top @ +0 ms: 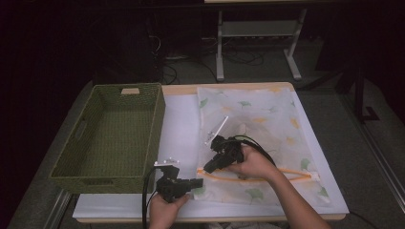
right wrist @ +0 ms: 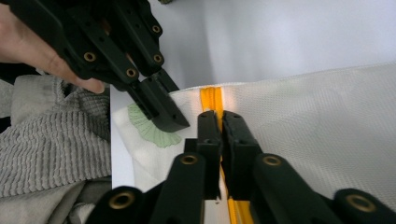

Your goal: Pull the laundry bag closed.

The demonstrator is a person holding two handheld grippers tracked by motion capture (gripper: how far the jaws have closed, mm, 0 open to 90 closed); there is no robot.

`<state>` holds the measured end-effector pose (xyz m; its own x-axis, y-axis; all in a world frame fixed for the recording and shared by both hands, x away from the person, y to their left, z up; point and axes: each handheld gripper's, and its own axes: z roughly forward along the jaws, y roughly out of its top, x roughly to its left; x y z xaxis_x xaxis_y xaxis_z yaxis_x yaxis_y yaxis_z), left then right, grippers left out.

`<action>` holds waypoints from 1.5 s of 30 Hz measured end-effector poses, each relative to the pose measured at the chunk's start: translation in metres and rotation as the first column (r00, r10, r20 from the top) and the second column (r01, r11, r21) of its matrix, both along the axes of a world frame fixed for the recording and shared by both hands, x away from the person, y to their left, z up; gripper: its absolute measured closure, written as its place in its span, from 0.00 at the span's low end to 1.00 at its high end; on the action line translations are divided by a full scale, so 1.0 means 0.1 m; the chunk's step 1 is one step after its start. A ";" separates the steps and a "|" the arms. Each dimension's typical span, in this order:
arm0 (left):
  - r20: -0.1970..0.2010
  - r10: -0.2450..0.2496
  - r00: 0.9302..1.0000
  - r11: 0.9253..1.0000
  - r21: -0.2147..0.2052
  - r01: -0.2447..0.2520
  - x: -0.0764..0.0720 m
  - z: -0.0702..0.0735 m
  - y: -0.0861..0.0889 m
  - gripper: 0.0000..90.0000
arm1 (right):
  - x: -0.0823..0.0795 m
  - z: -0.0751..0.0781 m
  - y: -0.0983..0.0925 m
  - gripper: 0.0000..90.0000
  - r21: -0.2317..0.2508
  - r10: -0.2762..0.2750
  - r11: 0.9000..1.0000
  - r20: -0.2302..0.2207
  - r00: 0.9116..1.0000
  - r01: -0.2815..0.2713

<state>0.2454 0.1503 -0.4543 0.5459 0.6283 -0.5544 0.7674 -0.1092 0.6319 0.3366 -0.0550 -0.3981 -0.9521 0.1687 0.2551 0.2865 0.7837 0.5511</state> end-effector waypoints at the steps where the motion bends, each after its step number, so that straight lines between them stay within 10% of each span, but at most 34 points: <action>1: -0.002 -0.002 1.000 1.000 -0.004 0.002 0.00 0.00 0.00 0.98 | 0.00 0.00 0.00 0.96 0.002 0.002 1.000 0.000 1.000 -0.002; 19: -0.049 -0.018 0.999 0.999 -0.047 0.016 0.08 -0.02 -0.02 0.85 | -0.09 0.06 0.02 0.98 0.017 0.023 1.000 0.031 0.999 -0.023; 32: 0.009 0.085 0.996 0.994 -0.066 -0.084 0.06 0.02 -0.01 0.98 | -0.06 -0.02 -0.09 0.88 0.021 -0.022 1.000 -0.039 0.999 0.023; 45: -0.001 0.048 0.999 0.996 -0.074 -0.048 0.05 0.01 -0.06 0.98 | -0.06 0.01 -0.11 0.91 0.050 -0.039 0.998 -0.047 0.998 0.042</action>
